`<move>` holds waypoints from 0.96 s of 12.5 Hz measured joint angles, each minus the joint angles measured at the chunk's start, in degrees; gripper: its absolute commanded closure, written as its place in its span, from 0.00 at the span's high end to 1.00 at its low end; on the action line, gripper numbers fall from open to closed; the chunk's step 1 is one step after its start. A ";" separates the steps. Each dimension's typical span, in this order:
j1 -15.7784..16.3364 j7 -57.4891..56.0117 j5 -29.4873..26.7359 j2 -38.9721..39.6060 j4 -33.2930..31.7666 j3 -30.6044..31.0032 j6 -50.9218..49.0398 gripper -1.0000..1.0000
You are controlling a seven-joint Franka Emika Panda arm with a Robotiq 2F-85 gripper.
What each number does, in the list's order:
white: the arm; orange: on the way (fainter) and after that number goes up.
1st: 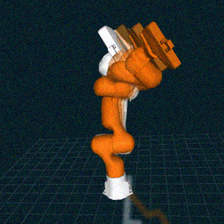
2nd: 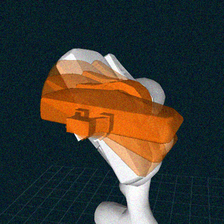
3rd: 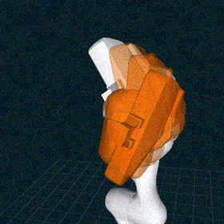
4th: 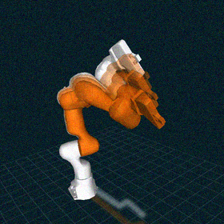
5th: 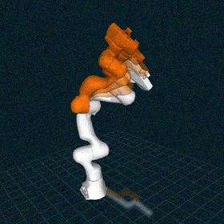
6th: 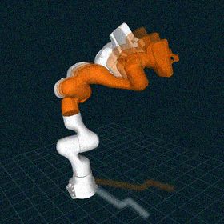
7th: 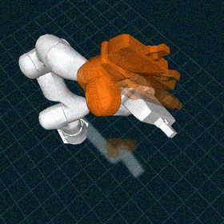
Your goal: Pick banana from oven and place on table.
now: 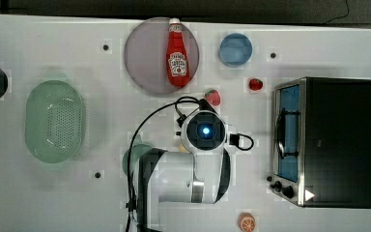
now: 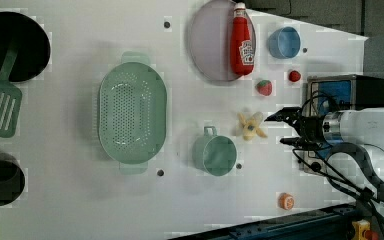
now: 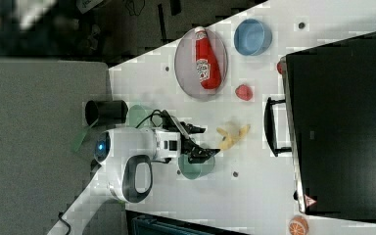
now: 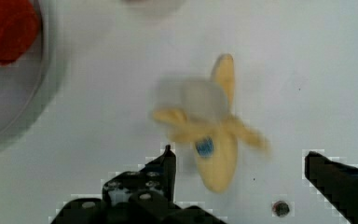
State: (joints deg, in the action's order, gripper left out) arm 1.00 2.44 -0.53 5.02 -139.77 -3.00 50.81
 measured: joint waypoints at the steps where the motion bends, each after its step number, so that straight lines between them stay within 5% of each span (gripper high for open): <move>1: 0.58 0.04 0.04 -0.25 0.56 -0.32 0.17 1.00; 4: 0.64 0.06 -0.32 -5.13 3.13 -0.64 -1.34 1.00; 12: 0.17 0.19 0.02 -20.18 29.49 -1.27 -37.97 1.00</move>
State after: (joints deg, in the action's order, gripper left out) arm 1.17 2.63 -0.51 -15.16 -110.28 -4.27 12.83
